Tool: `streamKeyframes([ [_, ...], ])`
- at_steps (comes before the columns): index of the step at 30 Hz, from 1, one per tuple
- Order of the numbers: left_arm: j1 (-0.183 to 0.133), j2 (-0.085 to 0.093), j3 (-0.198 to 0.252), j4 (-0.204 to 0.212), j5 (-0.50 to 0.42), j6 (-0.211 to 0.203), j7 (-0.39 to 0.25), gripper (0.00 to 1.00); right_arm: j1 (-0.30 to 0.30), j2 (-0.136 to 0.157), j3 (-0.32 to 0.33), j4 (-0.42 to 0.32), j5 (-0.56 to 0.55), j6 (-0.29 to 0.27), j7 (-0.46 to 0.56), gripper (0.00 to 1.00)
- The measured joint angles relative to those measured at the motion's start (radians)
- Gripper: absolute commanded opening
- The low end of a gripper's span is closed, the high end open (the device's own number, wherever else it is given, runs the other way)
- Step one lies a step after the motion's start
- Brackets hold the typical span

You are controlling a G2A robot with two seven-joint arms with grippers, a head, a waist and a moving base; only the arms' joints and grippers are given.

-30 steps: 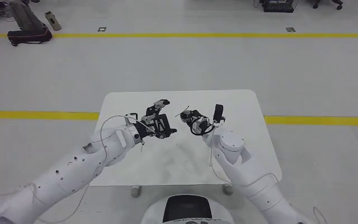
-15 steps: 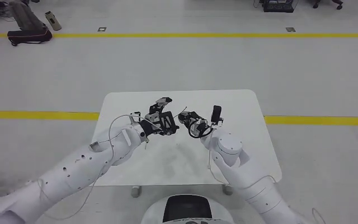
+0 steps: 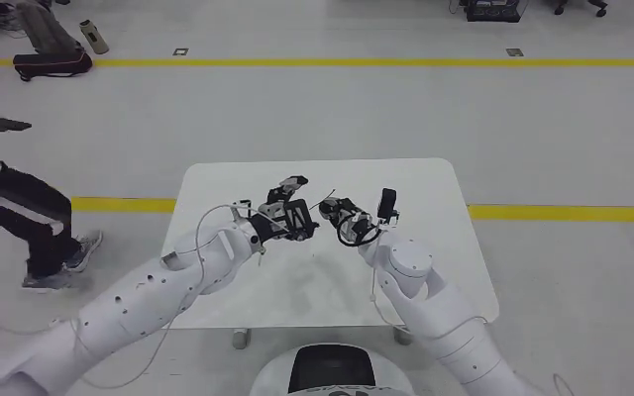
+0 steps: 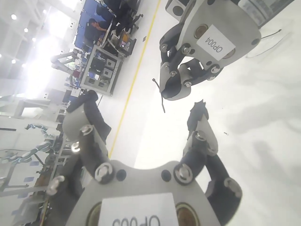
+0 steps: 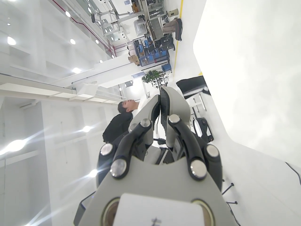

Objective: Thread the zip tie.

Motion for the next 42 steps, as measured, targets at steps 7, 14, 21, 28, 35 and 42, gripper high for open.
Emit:
streamKeyframes([
  [7,-0.003,-0.002,0.009,0.001,0.000,0.003,-0.001,0.38,-0.004,-0.003,0.002,-0.002,-0.004,-0.005,0.008,0.00],
  [14,-0.006,-0.002,0.017,0.001,0.000,0.001,-0.002,0.33,-0.010,-0.006,0.007,-0.007,-0.008,-0.015,0.021,0.00],
  [21,-0.011,-0.002,0.026,0.004,0.000,0.006,-0.008,0.23,-0.020,-0.006,0.013,-0.015,-0.020,-0.022,0.034,0.00],
  [28,-0.015,-0.002,0.032,0.004,0.000,0.005,-0.013,0.18,-0.029,-0.007,0.015,-0.022,-0.033,-0.028,0.038,0.00],
  [35,-0.019,-0.001,0.037,0.007,0.000,0.004,-0.012,0.12,-0.036,-0.008,0.019,-0.032,-0.042,-0.035,0.048,0.00],
  [42,-0.022,0.000,0.042,0.008,0.000,0.001,-0.009,0.04,-0.040,-0.010,0.024,-0.035,-0.042,-0.033,0.056,0.00],
])
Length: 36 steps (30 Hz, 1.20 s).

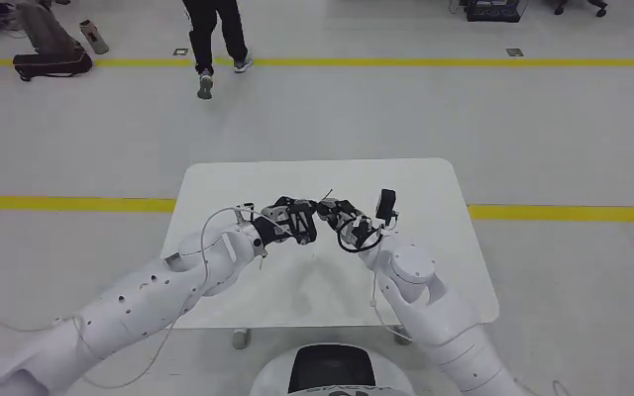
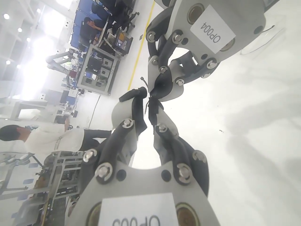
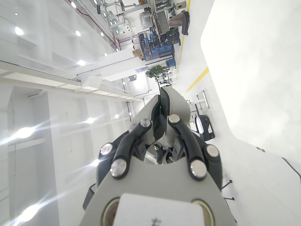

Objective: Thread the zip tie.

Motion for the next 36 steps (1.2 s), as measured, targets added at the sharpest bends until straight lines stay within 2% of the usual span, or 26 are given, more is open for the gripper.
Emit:
streamKeyframes([
  [2,0.000,0.000,0.002,0.000,0.000,-0.003,0.002,0.00,0.000,-0.001,0.001,0.000,0.001,0.001,0.001,0.00],
  [8,-0.001,-0.002,0.005,0.003,0.000,-0.007,0.005,0.00,0.000,-0.003,0.003,0.000,0.000,0.006,0.001,0.00],
  [9,-0.001,-0.002,0.005,0.003,0.000,-0.007,0.006,0.00,0.000,-0.003,0.003,0.000,-0.001,0.007,0.002,0.36],
  [10,-0.001,-0.002,0.005,0.004,0.000,-0.007,0.006,0.00,0.000,-0.003,0.004,0.000,-0.002,0.009,0.003,1.00],
  [19,0.027,-0.007,-0.021,0.011,-0.017,0.005,0.023,0.00,-0.008,-0.003,0.022,0.003,-0.005,0.014,-0.007,1.00],
  [27,0.069,-0.005,-0.077,0.025,-0.165,-0.020,0.049,0.00,-0.021,0.002,0.058,0.007,-0.013,0.013,-0.012,1.00],
  [34,0.070,-0.006,-0.077,0.025,-0.167,-0.020,0.050,0.00,-0.021,0.002,0.057,0.007,-0.012,0.013,-0.012,1.00],
  [36,0.084,-0.009,-0.090,0.042,-0.203,-0.009,0.039,0.00,-0.025,0.003,0.062,0.013,-0.016,0.005,-0.013,1.00],
])
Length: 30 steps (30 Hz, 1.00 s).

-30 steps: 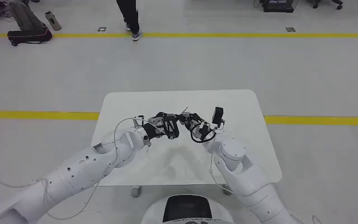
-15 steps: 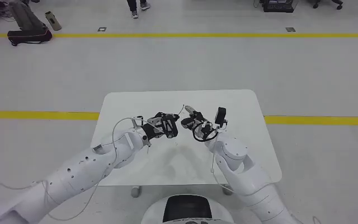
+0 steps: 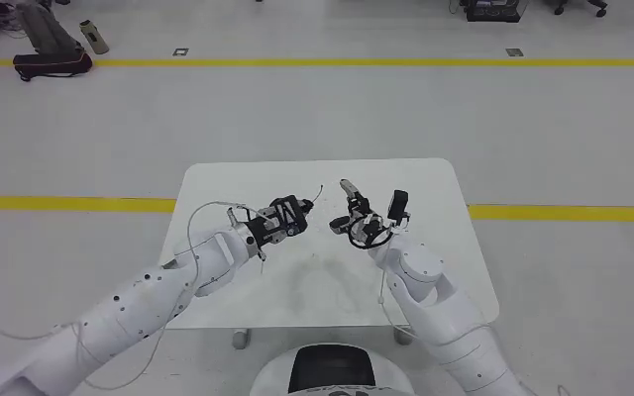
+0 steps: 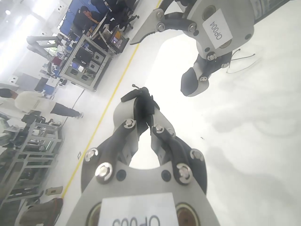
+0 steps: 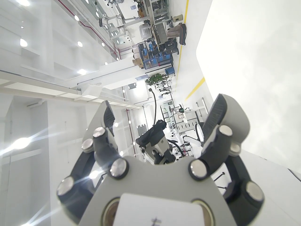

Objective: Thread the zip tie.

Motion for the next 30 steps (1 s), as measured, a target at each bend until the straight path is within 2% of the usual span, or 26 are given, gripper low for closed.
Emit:
streamKeyframes([
  [1,0.008,-0.002,-0.013,0.012,-0.044,0.004,-0.008,0.00,-0.004,0.001,0.007,0.005,-0.005,-0.007,0.002,1.00],
  [3,0.024,-0.004,-0.045,0.032,-0.214,-0.011,-0.039,0.00,-0.015,0.007,0.030,0.014,-0.021,-0.025,0.017,1.00],
  [6,0.045,-0.001,-0.089,0.046,-0.458,-0.063,-0.071,0.00,-0.032,0.017,0.064,0.018,-0.063,-0.044,0.048,1.00],
  [10,0.077,0.004,-0.131,0.050,-0.657,-0.120,-0.084,0.00,-0.040,0.027,0.088,0.030,-0.139,-0.087,0.092,1.00],
  [12,0.085,0.006,-0.148,0.050,-0.705,-0.151,-0.072,0.00,-0.039,0.030,0.093,0.044,-0.185,-0.096,0.100,1.00],
  [13,0.085,0.006,-0.151,0.051,-0.701,-0.155,-0.069,0.00,-0.038,0.030,0.093,0.044,-0.186,-0.096,0.098,1.00],
  [18,0.087,0.005,-0.150,0.052,-0.688,-0.152,-0.069,0.00,-0.038,0.030,0.093,0.043,-0.169,-0.094,0.096,1.00],
  [20,0.097,0.000,-0.158,0.062,-0.737,-0.149,-0.079,0.00,-0.038,0.032,0.090,0.046,-0.182,-0.105,0.109,1.00],
  [22,0.101,-0.003,-0.175,0.083,-0.884,-0.169,-0.141,0.00,-0.038,0.038,0.098,0.066,-0.208,-0.153,0.174,1.00],
  [23,0.099,-0.003,-0.187,0.093,-0.989,-0.193,-0.188,0.00,-0.038,0.043,0.110,0.081,-0.213,-0.186,0.225,1.00],
  [25,0.100,-0.001,-0.204,0.109,-1.132,-0.227,-0.258,0.00,-0.034,0.052,0.131,0.103,-0.238,-0.231,0.302,1.00],
  [27,0.099,0.002,-0.220,0.117,-1.243,-0.241,-0.327,0.00,-0.029,0.061,0.152,0.120,-0.256,-0.275,0.385,1.00],
  [30,0.109,0.003,-0.236,0.118,-1.360,-0.240,-0.375,0.00,-0.018,0.070,0.175,0.143,-0.256,-0.321,0.484,1.00],
])
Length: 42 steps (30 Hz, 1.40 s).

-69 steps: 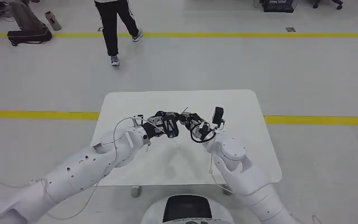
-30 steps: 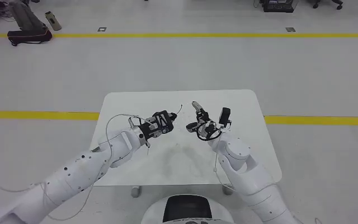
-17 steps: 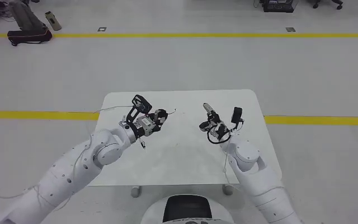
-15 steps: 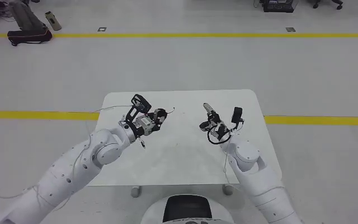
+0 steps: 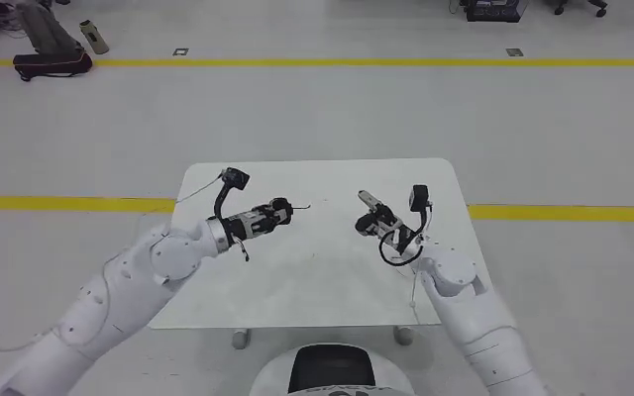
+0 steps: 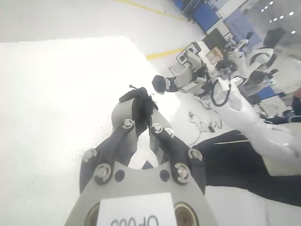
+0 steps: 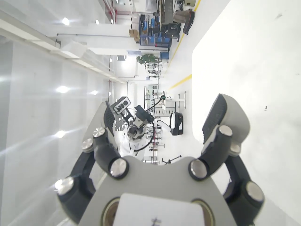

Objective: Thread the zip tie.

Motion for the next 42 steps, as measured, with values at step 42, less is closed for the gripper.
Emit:
streamKeyframes([
  [42,0.040,-0.032,-0.034,0.111,-0.658,0.125,-0.395,0.00,0.128,0.020,-0.033,0.312,0.297,-0.229,0.672,1.00],
])
